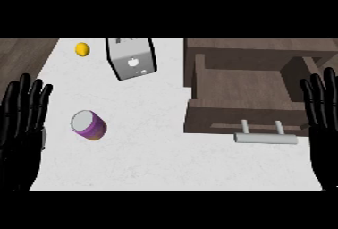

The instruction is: Pick up the can, place it into the drawer and close the drawer

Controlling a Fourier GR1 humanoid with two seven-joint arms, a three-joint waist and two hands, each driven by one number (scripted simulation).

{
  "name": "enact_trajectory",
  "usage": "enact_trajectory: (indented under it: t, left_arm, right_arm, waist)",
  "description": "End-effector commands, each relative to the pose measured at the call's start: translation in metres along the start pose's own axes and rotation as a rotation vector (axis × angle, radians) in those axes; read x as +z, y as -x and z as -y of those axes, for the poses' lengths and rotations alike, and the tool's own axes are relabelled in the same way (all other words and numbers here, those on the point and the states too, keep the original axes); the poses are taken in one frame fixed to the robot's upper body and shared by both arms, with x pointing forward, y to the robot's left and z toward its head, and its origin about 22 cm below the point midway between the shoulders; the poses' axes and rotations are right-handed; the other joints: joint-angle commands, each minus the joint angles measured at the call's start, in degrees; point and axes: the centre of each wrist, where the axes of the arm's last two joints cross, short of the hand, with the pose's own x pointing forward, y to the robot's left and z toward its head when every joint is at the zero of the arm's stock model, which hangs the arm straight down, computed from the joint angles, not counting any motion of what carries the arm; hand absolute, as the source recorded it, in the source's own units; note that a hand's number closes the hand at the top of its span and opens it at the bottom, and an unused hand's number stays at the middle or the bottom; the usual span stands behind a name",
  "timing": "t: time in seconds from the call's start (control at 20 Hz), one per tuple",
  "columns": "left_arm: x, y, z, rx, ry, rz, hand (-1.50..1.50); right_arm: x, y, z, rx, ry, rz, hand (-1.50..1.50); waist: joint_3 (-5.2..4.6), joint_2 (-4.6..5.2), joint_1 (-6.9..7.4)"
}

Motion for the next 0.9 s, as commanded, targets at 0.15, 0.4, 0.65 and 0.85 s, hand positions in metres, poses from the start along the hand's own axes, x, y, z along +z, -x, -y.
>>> enact_trajectory:
  t: [0.15,0.4,0.65,0.85]
  left_arm:
    - [-0.009,-0.002,0.007,0.32,0.509,0.114,-1.5]
    - [0.005,0.026,-0.03,0.254,0.851,-0.204,-1.5]
    - [-0.017,0.025,-0.117,0.306,0.937,-0.188,-1.5]
    - [-0.032,0.03,-0.167,0.322,0.935,-0.199,-1.5]
  right_arm:
    - [-0.003,-0.004,-0.001,0.013,-0.011,0.027,-1.5]
    - [0.016,0.024,0.003,0.019,0.038,-0.293,-1.5]
    - [0.026,0.017,0.003,0.04,0.055,-0.33,-1.5]
    - [0.036,0.021,0.039,0.036,0.06,-0.339,-1.5]
  waist:
    - [0.35,0.83,-3.17]
    - [0.42,1.64,-3.09]
    - [0.56,0.94,-2.4]
    - [0.66,0.92,-2.47]
